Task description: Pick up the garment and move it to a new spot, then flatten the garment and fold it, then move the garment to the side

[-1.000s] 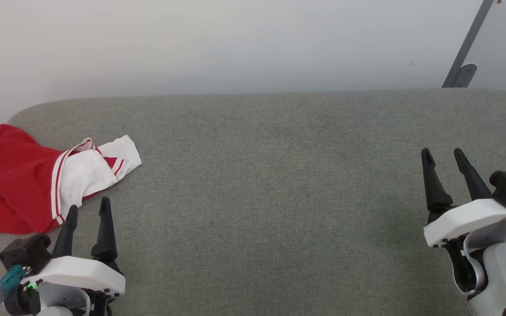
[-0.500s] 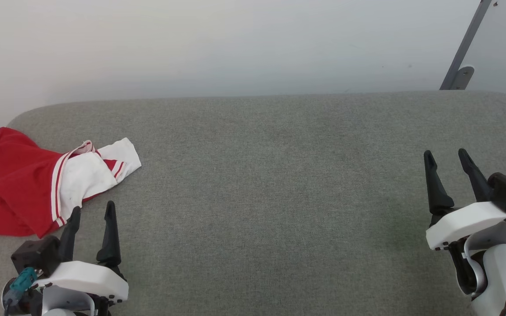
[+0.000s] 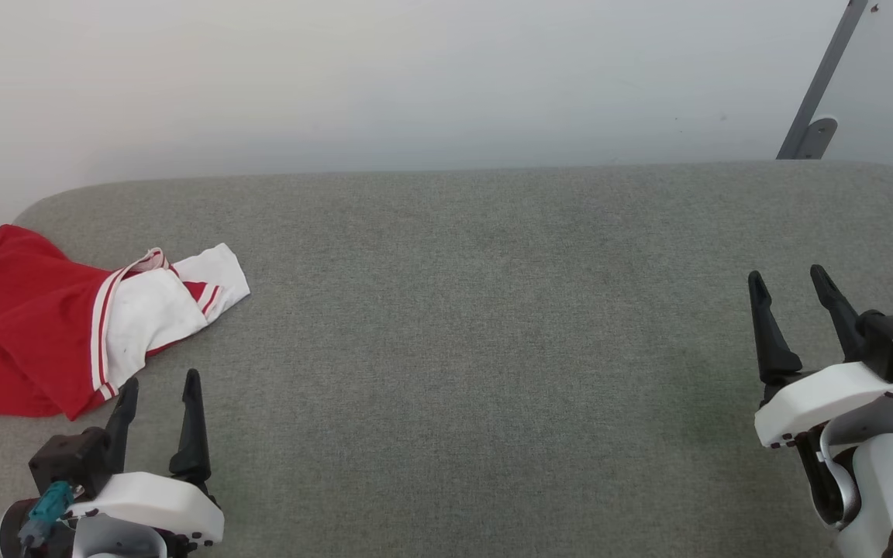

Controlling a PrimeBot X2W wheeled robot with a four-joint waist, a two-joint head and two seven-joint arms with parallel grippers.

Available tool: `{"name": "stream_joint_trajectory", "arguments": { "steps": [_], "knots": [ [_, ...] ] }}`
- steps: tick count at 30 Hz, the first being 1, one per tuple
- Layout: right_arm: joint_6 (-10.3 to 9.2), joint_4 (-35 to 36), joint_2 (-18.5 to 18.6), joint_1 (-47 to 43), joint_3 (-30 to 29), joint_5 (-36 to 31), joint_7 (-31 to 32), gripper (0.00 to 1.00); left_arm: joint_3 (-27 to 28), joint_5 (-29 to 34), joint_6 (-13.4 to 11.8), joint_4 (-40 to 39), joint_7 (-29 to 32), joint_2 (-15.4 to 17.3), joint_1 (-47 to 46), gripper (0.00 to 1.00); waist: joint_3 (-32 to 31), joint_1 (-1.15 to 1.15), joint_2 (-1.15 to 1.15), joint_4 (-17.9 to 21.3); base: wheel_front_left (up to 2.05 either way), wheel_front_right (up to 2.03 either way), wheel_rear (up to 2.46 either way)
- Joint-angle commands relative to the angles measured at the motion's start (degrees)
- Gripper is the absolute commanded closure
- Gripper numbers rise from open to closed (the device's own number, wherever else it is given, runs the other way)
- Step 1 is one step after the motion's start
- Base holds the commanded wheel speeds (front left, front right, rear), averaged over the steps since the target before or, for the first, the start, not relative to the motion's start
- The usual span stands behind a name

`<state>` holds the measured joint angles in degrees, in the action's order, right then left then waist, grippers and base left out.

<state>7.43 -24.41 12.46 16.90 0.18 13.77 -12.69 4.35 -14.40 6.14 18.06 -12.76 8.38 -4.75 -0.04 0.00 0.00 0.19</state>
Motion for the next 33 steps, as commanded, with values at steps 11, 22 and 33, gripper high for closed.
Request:
{"name": "stream_joint_trajectory", "arguments": {
  "steps": [11,22,33],
  "knots": [
    [0.07,-0.45,0.85,1.0,-0.1,-3.91,-1.62,0.0,0.9,4.17,0.82,1.8,-1.53,-0.33,-1.16,0.0,-0.07,0.0,0.0,-0.43,0.0,0.0,0.0],
    [0.06,-0.65,1.23,-0.29,-1.19,-4.88,-2.56,0.0,0.96,6.55,1.31,3.9,-2.52,-1.4,-2.58,0.0,-0.19,0.0,0.0,-3.93,0.0,0.0,0.0],
    [0.06,0.06,-0.49,-2.32,0.98,-3.28,-2.55,0.0,3.8,6.06,0.84,4.16,-2.45,-3.25,-1.33,0.0,-0.06,0.0,0.0,-17.17,0.0,0.0,0.0]
  ]
}}
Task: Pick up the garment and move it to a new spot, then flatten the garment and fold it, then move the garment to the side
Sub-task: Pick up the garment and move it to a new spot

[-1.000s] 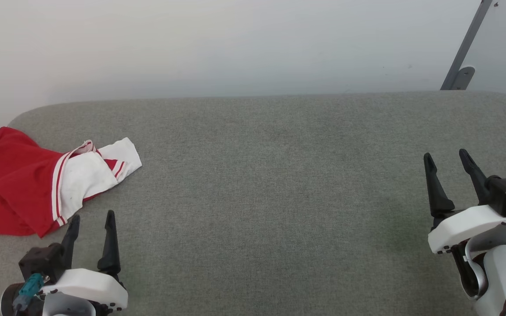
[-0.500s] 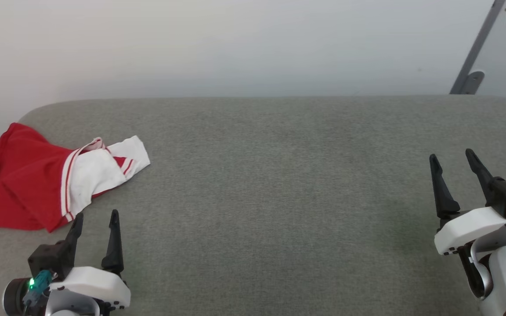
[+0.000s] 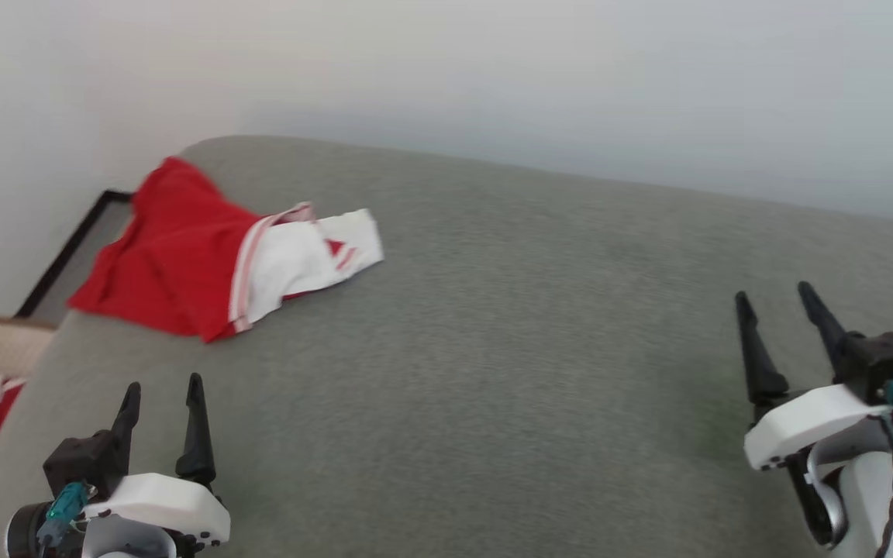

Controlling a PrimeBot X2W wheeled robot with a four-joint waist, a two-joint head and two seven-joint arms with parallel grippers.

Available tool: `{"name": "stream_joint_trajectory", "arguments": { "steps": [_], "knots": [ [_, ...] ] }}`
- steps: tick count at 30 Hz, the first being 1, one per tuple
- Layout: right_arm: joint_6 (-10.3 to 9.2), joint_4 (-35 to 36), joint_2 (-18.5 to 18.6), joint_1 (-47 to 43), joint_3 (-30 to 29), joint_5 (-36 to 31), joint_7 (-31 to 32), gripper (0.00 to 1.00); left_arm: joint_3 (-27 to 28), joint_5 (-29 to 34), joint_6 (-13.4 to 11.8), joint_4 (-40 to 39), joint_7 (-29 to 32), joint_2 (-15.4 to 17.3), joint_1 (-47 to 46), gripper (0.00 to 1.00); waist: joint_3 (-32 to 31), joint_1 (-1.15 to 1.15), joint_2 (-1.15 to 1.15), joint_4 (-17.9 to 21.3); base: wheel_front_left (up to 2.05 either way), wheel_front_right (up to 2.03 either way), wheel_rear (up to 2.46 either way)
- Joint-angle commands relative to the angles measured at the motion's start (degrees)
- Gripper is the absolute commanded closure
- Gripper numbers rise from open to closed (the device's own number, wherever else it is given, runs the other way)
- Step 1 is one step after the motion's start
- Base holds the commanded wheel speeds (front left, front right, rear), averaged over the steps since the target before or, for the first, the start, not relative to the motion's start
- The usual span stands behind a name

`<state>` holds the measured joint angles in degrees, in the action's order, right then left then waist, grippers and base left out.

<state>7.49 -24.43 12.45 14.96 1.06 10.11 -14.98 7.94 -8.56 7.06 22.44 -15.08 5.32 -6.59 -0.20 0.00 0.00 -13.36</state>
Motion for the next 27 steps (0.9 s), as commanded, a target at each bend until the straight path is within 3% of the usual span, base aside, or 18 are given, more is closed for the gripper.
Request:
{"name": "stream_joint_trajectory", "arguments": {
  "steps": [1,11,20,27],
  "knots": [
    [0.0,0.1,-0.76,-0.58,0.45,0.63,-0.26,0.0,0.56,0.28,-0.21,-0.29,-0.13,-0.35,0.89,0.0,0.16,0.0,0.0,-4.91,0.0,0.0,0.0],
    [0.0,-0.01,-3.36,-1.19,4.3,2.07,-0.26,0.0,2.93,0.99,-0.96,-2.06,-0.13,-1.59,2.61,0.0,-0.27,0.0,0.0,-15.83,0.0,0.0,0.0],
    [0.0,-2.04,-3.94,3.91,11.53,4.0,-0.26,0.0,6.03,-1.73,-2.59,-7.42,-0.13,-2.33,6.2,0.0,2.11,0.0,0.0,-17.23,0.0,0.0,0.0],
    [0.0,-3.08,-3.28,5.47,13.12,5.36,-0.27,0.0,3.74,-4.09,-3.43,-8.71,-0.13,-2.38,6.94,0.0,2.91,0.0,0.0,-17.11,0.0,0.0,0.0]
  ]
}}
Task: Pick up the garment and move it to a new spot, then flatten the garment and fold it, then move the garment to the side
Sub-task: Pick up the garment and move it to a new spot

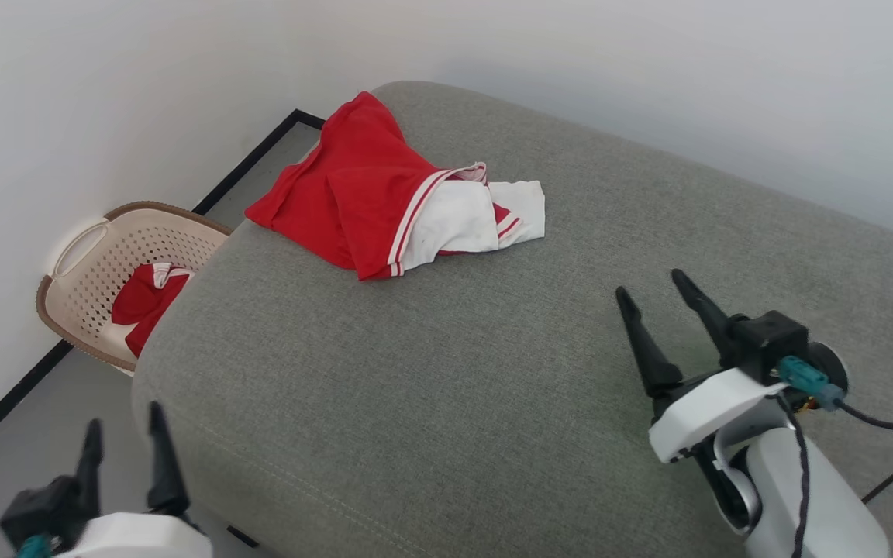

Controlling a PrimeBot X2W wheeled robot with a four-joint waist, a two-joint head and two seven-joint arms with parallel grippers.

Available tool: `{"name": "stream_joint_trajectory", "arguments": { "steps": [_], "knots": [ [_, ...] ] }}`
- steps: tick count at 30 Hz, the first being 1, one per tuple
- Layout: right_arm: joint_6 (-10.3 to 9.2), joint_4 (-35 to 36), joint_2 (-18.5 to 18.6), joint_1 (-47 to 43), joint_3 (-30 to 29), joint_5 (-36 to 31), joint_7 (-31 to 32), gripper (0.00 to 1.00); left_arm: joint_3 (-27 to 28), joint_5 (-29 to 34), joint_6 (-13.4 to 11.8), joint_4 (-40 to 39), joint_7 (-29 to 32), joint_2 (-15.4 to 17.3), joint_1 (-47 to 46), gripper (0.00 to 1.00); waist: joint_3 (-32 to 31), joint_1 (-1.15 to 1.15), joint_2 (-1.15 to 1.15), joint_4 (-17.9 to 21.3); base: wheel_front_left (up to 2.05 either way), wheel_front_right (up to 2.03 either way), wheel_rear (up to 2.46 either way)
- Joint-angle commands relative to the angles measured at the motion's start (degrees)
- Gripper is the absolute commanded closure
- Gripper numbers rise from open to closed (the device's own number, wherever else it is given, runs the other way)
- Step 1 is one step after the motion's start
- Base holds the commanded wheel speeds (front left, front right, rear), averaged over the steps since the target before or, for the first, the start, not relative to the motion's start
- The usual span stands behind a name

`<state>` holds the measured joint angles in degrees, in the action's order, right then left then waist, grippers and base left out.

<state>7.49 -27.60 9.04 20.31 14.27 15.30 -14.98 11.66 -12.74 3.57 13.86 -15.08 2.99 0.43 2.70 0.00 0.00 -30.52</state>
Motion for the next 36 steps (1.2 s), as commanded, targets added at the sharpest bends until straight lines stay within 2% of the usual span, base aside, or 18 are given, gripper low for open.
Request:
{"name": "stream_joint_trajectory", "arguments": {
  "steps": [1,5,10,13,15,20,24,28,32,36],
  "knots": [
    [0.0,0.13,0.26,-0.17,-0.52,0.35,-0.27,0.0,-0.52,0.56,0.51,0.19,-0.13,-0.03,-0.71,0.0,0.01,0.0,0.0,0.18,0.0,0.0,0.0],
    [0.0,1.07,0.29,-2.29,-3.06,0.03,-0.27,0.0,-3.37,2.91,2.33,2.87,-0.13,0.86,-5.0,0.0,0.25,0.0,0.0,1.34,0.0,0.0,0.0],
    [0.0,2.32,0.67,-1.74,-4.08,-0.99,-0.27,0.0,-6.18,3.16,3.54,7.29,-0.13,4.8,-14.71,0.0,4.25,0.0,0.0,7.89,0.0,0.0,0.0],
    [0.0,2.68,0.87,-0.81,-4.48,-1.41,-0.27,0.0,-8.35,1.33,3.89,12.68,-0.05,8.81,-21.58,0.0,7.01,0.0,0.0,12.12,0.0,0.0,0.0],
    [0.0,2.94,0.99,-0.56,-4.73,-1.45,-0.27,0.0,-12.62,-0.45,3.95,16.37,1.69,11.68,-26.2,0.0,8.77,0.0,0.0,14.71,0.0,0.0,0.0],
    [0.0,4.01,0.92,0.71,-5.88,-1.46,-0.27,0.0,-21.99,-11.36,3.82,24.47,9.8,19.9,-36.32,0.0,12.84,0.0,0.0,20.32,0.0,0.0,0.0],
    [0.0,4.63,0.16,1.73,-6.2,-1.55,-0.27,0.0,-28.56,-21.89,3.83,28.23,21.02,25.92,-40.69,0.0,15.72,0.0,0.0,24.16,0.0,0.0,0.0],
    [0.0,5.36,-0.67,2.87,-6.42,-1.62,-0.27,0.0,-32.66,-30.02,3.83,29.87,30.74,31.34,-43.58,0.0,18.37,0.0,0.0,27.33,0.0,0.0,0.0],
    [0.0,6.13,-0.95,3.66,-6.99,-1.88,-0.27,0.0,-34.62,-35.42,3.83,31.95,35.61,34.6,-45.76,0.0,20.97,0.0,0.0,29.37,0.0,0.0,0.0],
    [0.0,6.57,-1.15,4.28,-6.9,-1.94,-0.27,0.0,-36.2,-37.12,3.84,33.89,38.05,36.06,-46.95,0.0,22.73,0.0,0.0,30.57,0.0,0.0,0.0]
  ]
}}
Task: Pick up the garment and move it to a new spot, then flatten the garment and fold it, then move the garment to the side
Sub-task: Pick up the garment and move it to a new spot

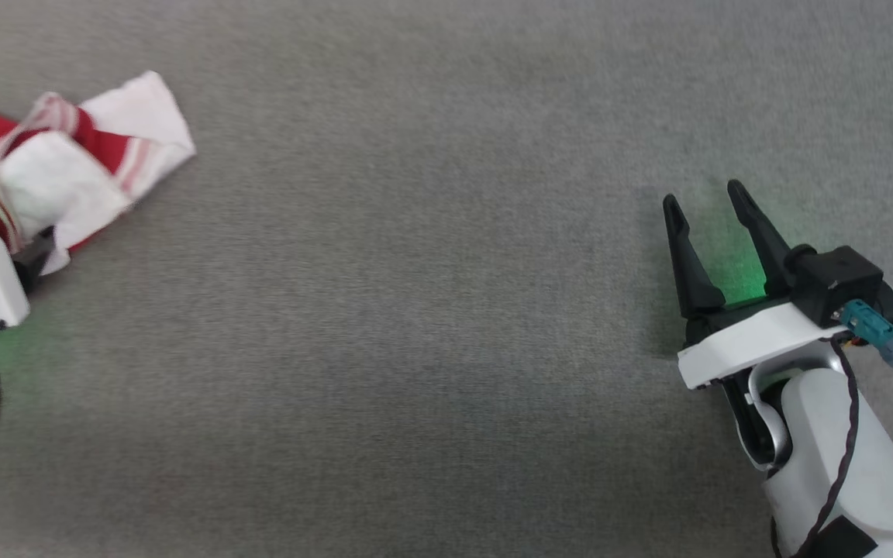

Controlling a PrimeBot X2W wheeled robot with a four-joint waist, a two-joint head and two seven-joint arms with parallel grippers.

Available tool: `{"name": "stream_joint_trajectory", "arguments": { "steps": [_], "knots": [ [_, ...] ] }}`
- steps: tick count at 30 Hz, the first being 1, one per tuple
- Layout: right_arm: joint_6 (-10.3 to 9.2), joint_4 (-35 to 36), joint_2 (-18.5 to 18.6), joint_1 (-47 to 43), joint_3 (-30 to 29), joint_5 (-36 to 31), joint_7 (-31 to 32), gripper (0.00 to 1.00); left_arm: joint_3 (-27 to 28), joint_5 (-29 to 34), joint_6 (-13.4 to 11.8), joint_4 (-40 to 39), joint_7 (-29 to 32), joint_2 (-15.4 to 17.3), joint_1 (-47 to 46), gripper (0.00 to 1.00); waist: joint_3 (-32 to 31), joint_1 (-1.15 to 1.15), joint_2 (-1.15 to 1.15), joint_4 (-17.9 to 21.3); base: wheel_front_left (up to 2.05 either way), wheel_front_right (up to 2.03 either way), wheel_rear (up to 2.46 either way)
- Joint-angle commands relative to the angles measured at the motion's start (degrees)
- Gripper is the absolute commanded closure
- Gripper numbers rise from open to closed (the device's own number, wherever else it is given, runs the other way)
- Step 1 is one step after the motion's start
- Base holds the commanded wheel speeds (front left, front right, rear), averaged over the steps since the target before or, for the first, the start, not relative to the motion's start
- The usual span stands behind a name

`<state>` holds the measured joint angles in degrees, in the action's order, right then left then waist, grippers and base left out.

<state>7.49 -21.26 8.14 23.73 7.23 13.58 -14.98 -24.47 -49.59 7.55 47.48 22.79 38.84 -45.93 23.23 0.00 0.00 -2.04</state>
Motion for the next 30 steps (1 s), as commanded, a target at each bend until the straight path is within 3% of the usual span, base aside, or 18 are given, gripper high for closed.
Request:
{"name": "stream_joint_trajectory", "arguments": {
  "steps": [1,5,8,12,19,23,30],
  "knots": [
    [0.0,0.32,-0.15,0.89,0.17,-0.35,-0.27,0.0,-0.58,-0.76,-0.15,1.13,0.85,0.31,-0.89,0.0,2.78,0.0,0.0,2.36,0.0,0.0,0.0],
    [0.0,0.81,0.03,1.65,0.94,-0.78,-0.27,0.0,-2.88,-2.8,-0.15,3.36,2.51,-0.75,-0.82,0.02,4.02,0.0,0.0,3.0,0.0,0.0,0.0],
    [0.0,1.39,0.02,1.91,1.01,-0.96,-0.27,0.0,-4.59,-4.34,-0.14,3.52,2.94,-1.47,-0.52,1.0,3.82,0.0,0.0,3.16,0.0,0.0,0.0],
    [0.0,1.77,-0.2,1.81,1.16,-1.02,-0.27,0.0,-6.24,-4.39,-0.08,2.72,-0.82,-0.02,-1.21,1.0,2.04,0.0,0.0,2.74,0.0,0.0,0.0],
    [0.0,0.67,-1.11,0.09,1.2,-0.29,-0.27,0.0,-11.74,0.97,-0.1,-0.44,-13.34,3.46,-4.86,1.0,-4.01,0.0,0.0,2.32,0.0,0.0,0.0],
    [0.0,0.37,-2.17,-1.25,0.87,0.34,-0.27,0.0,-16.32,1.64,-0.09,-5.79,-18.35,3.22,-7.44,1.0,-7.26,0.0,0.0,3.66,0.0,0.0,0.0],
    [0.0,1.3,-3.56,-2.59,-0.69,1.11,-0.27,0.0,-24.23,0.7,-0.11,-15.38,-19.65,1.19,-13.54,1.0,-7.92,0.0,0.0,7.98,0.0,0.0,0.0]
  ]
}}
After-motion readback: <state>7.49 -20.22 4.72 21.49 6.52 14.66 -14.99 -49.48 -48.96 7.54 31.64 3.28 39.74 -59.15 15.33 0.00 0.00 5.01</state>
